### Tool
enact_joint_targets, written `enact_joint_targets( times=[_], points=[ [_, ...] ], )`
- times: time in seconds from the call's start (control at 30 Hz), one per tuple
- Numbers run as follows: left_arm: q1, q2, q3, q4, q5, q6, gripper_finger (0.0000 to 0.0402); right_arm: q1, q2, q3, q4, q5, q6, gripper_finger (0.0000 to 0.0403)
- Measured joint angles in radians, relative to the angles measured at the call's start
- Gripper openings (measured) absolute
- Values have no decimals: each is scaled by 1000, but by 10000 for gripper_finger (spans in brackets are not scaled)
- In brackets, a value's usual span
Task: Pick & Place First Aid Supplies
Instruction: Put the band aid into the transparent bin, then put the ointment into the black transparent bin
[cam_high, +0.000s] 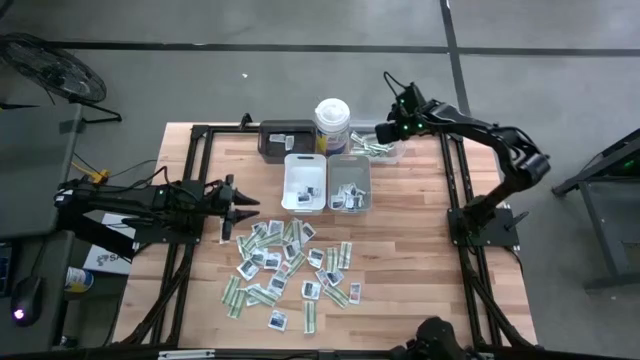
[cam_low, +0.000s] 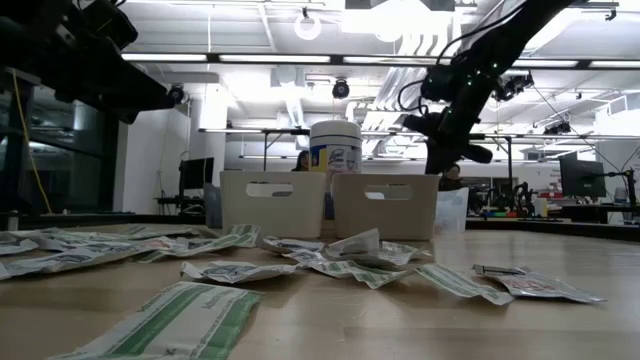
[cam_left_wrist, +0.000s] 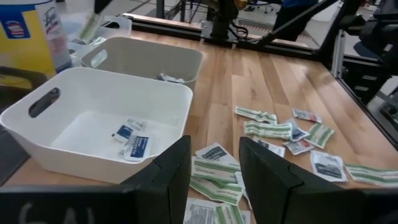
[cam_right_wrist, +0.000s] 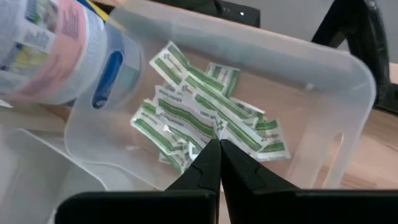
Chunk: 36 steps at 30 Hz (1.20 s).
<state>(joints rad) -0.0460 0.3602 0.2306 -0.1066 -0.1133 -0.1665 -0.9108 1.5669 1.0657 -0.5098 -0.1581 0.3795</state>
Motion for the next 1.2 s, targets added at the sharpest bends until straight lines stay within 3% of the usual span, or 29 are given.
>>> enact_joint_targets(
  times=[0.17, 0.4, 0.53, 0.67, 0.83, 1.2],
  points=[
    [0, 0, 0, 0, -28, 0, 133, 0, 25, 0, -1, -27, -46, 27],
    [0, 0, 0, 0, -38, -4, 133, -28, 23, 0, 6, -51, -102, 119],
    [0, 0, 0, 0, -70, -17, 133, -46, -16, -1, 5, -179, -135, 150],
    [0, 0, 0, 0, -81, -23, 133, -25, -84, -1, 0, -330, -190, 157],
    [0, 0, 0, 0, -81, -23, 133, 71, -173, -1, -72, -437, -253, 154],
    [0, 0, 0, 0, -72, -23, 133, 464, -281, -1, -165, -405, -151, 151]
  ],
)
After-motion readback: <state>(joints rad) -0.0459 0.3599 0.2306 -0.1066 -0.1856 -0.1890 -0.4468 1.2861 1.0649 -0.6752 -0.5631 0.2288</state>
